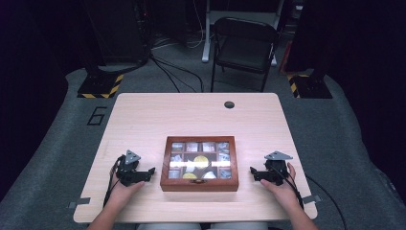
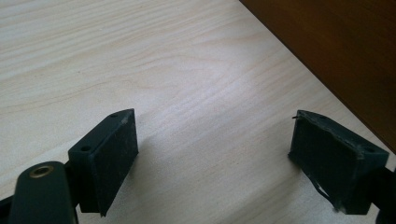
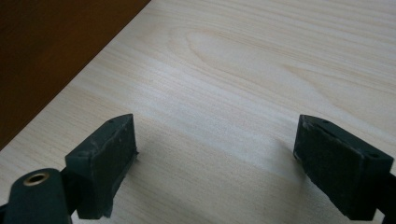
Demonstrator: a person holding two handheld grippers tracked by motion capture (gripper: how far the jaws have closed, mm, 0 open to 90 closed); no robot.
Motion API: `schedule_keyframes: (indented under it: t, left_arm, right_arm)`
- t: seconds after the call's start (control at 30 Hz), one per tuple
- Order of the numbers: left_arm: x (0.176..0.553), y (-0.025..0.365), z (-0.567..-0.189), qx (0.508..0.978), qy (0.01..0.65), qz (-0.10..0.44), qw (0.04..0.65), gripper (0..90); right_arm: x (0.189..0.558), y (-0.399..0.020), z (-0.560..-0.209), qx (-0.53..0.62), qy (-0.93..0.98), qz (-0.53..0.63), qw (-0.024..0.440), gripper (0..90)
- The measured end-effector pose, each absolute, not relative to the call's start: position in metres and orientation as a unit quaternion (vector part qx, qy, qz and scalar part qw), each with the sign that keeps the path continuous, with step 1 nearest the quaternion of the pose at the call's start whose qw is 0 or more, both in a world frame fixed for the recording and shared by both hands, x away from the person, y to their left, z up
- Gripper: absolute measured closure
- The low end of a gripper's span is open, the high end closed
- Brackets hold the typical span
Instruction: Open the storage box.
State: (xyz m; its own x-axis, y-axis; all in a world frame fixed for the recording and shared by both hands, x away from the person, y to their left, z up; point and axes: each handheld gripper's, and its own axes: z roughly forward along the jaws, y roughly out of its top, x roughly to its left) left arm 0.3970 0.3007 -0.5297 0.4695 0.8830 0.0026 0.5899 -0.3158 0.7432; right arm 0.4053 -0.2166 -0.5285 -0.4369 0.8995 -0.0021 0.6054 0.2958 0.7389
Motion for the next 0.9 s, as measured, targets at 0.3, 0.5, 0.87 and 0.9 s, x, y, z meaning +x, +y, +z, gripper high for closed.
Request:
schedule_keyframes:
  t: [0.3,0.5,0.87,0.9]
  left_arm:
    - [0.3963,0.3007,-0.5297,0.782,0.472,0.21,0.348,15.2]
    - [0.3955,0.3005,-0.53,0.779,0.475,0.212,0.35,15.2]
    - [0.3947,0.3021,-0.529,0.779,0.476,0.212,0.349,18.1]
    - [0.3949,0.303,-0.5284,0.779,0.475,0.212,0.349,20.3]
  right_arm:
    - [0.4049,-0.2165,-0.5286,0.485,0.776,0.341,0.216,12.5]
    - [0.4049,-0.2161,-0.5284,0.488,0.775,0.34,0.215,12.1]
    - [0.404,-0.2149,-0.5284,0.493,0.771,0.339,0.219,13.4]
    - [0.4036,-0.2149,-0.5282,0.492,0.77,0.341,0.219,15.1]
